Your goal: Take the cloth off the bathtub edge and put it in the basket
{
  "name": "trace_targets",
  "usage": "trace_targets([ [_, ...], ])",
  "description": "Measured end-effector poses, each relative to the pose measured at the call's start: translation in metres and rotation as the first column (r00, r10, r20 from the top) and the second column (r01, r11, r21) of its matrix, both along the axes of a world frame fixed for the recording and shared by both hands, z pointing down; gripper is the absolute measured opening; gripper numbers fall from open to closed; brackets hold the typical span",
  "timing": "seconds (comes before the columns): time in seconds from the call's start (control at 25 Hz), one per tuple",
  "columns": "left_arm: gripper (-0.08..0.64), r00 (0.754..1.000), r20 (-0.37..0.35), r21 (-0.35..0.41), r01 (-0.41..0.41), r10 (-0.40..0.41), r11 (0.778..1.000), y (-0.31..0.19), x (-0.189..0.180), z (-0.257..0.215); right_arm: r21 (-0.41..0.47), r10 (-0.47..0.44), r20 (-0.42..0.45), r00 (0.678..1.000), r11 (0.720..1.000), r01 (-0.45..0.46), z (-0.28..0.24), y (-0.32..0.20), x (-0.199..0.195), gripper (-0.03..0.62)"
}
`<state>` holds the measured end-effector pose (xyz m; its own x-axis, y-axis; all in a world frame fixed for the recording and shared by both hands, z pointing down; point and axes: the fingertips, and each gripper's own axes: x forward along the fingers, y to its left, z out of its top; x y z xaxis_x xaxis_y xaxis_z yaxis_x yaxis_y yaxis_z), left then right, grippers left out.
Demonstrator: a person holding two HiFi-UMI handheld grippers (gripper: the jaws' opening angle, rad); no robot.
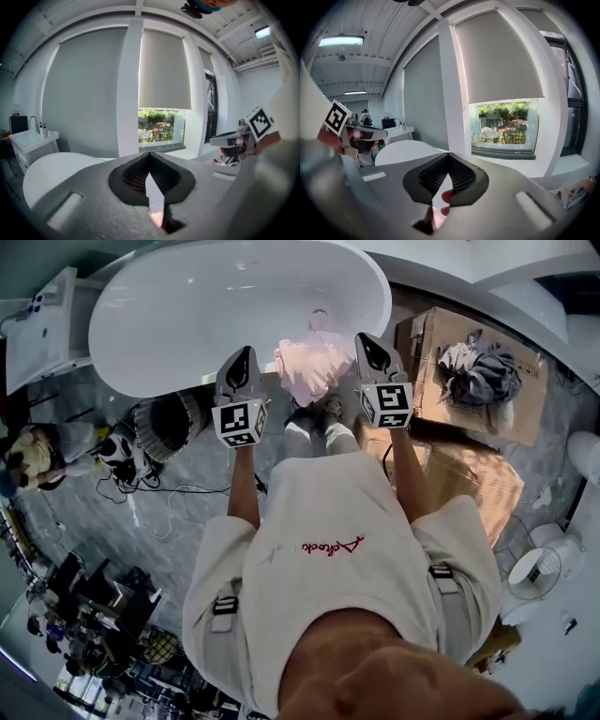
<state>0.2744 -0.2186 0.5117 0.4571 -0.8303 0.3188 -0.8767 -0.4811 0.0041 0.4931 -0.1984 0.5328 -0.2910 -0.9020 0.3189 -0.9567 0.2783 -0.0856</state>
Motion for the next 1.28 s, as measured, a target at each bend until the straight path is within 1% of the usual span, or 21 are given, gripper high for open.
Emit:
trace_targets([
  [0.24,0.0,1.0,-0.005,-0.108,-0.024,0.024,0.994,0.008,0.004,0.062,-0.1,0.006,-0.011,1.0,0.995,-0.007,0.05,0.014,-0.006,0.006],
  [0.44,0.0,0.998,-0.011,-0.179,-0.058,0.057,0.982,0.003,0.005,0.114,-0.2,0.025,-0.018,1.0,0.979,-0.028,0.107,0.017,-0.008,0.006],
  [0.52,0.0,0.999,-0.008,-0.199,-0.054,0.053,0.979,0.005,-0.003,0.127,-0.236,0.028,-0.001,1.0,0.971,-0.028,0.126,0.019,-0.016,0.006],
  [0.64,0.0,0.999,-0.016,-0.21,-0.045,0.042,0.977,0.012,-0.011,0.135,-0.284,0.013,0.023,1.0,0.959,-0.006,0.154,0.023,-0.028,0.006],
  [0.76,0.0,0.999,-0.016,-0.216,-0.038,0.035,0.976,0.018,-0.015,0.144,-0.322,0.014,0.032,0.999,0.947,-0.003,0.182,0.02,-0.037,0.008],
  [0.88,0.0,0.999,-0.005,-0.244,-0.033,0.033,0.969,0.021,-0.02,0.165,-0.354,0.01,0.035,0.999,0.935,0.003,0.206,0.015,-0.047,0.008],
  [0.92,0.0,0.999,-0.005,-0.25,-0.033,0.033,0.968,0.02,-0.021,0.171,-0.365,0.002,0.041,0.999,0.931,0.013,0.214,0.013,-0.053,0.028],
  [0.96,0.0,0.999,-0.007,-0.253,-0.033,0.032,0.967,0.019,-0.021,0.175,-0.378,-0.009,0.05,0.999,0.926,0.028,0.223,0.01,-0.058,0.074],
  [1.0,0.0,0.999,-0.012,-0.253,-0.033,0.031,0.967,0.018,-0.021,0.178,-0.393,-0.023,0.059,0.998,0.918,0.045,0.233,0.008,-0.063,0.094],
  [1.08,0.0,0.999,-0.023,-0.255,-0.038,0.033,0.966,0.02,-0.02,0.181,-0.441,-0.054,0.089,0.995,0.893,0.088,0.256,0.007,-0.074,0.187],
  [1.12,0.0,0.999,-0.025,-0.257,-0.043,0.038,0.966,0.023,-0.018,0.183,-0.471,-0.065,0.109,0.992,0.876,0.109,0.269,0.008,-0.08,0.231],
  [1.16,0.0,0.999,-0.025,-0.259,-0.048,0.043,0.965,0.026,-0.017,0.184,-0.501,-0.074,0.126,0.989,0.856,0.128,0.283,0.009,-0.086,0.29],
  [1.2,0.0,0.999,-0.024,-0.26,-0.051,0.047,0.964,0.029,-0.017,0.186,-0.532,-0.084,0.138,0.987,0.834,0.145,0.298,0.009,-0.092,0.329],
  [1.28,0.0,0.999,-0.02,-0.265,-0.05,0.046,0.963,0.033,-0.018,0.189,-0.601,-0.114,0.146,0.983,0.779,0.18,0.33,0.011,-0.104,0.429],
])
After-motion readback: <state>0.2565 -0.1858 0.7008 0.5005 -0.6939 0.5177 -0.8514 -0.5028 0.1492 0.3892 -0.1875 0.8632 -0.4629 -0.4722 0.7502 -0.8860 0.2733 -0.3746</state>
